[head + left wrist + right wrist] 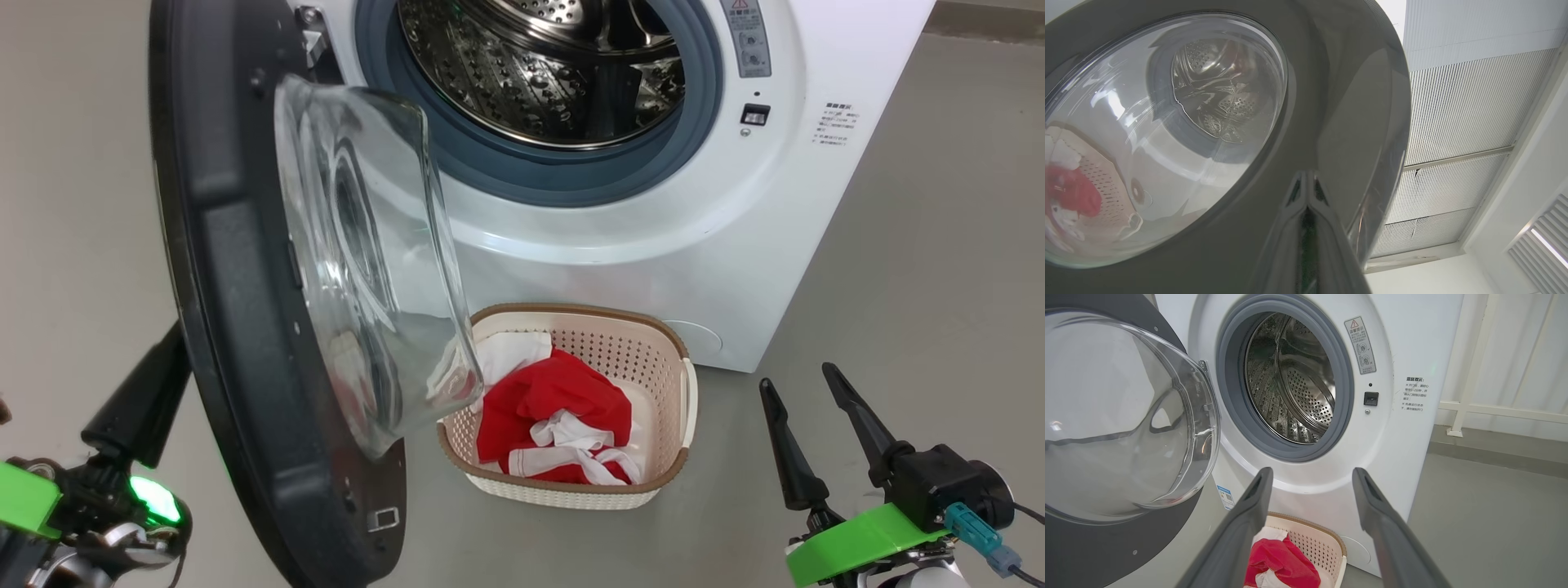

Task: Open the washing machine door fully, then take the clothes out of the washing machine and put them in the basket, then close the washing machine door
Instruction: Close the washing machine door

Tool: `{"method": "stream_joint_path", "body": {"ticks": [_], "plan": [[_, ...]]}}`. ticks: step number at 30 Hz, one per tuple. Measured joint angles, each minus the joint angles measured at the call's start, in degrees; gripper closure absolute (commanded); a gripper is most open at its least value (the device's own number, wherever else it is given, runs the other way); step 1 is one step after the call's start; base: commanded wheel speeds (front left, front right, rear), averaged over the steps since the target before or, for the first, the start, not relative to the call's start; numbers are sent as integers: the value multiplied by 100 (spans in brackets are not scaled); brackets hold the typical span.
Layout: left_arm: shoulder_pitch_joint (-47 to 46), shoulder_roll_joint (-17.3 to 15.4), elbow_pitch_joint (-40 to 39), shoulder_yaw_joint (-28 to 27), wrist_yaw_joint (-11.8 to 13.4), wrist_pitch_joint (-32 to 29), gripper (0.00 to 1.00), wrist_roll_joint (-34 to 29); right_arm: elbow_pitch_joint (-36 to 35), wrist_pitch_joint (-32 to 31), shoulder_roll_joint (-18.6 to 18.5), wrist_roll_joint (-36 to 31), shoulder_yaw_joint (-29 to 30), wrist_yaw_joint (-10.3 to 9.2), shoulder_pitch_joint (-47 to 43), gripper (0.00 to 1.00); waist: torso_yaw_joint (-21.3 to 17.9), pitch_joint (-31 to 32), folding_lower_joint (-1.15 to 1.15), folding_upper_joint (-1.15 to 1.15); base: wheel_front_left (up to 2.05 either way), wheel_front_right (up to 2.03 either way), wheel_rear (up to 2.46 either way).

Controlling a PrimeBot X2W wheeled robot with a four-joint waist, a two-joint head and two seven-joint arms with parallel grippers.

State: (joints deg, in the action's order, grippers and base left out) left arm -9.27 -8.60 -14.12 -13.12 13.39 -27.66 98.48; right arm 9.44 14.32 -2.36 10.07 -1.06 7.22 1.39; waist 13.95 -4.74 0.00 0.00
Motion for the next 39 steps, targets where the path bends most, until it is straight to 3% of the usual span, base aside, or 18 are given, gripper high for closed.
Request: {"method": "stream_joint_path", "body": {"ticks": [20,39], "plan": [[4,179,-417,225,122,-158,100,170,0,8,-3,2,-8,0,72,0,-312,-76,0,0,0,0,0],[-172,408,-336,781,-31,-38,100,-71,2,14,-4,12,-43,0,122,0,-835,-133,0,0,0,0,0]]}}
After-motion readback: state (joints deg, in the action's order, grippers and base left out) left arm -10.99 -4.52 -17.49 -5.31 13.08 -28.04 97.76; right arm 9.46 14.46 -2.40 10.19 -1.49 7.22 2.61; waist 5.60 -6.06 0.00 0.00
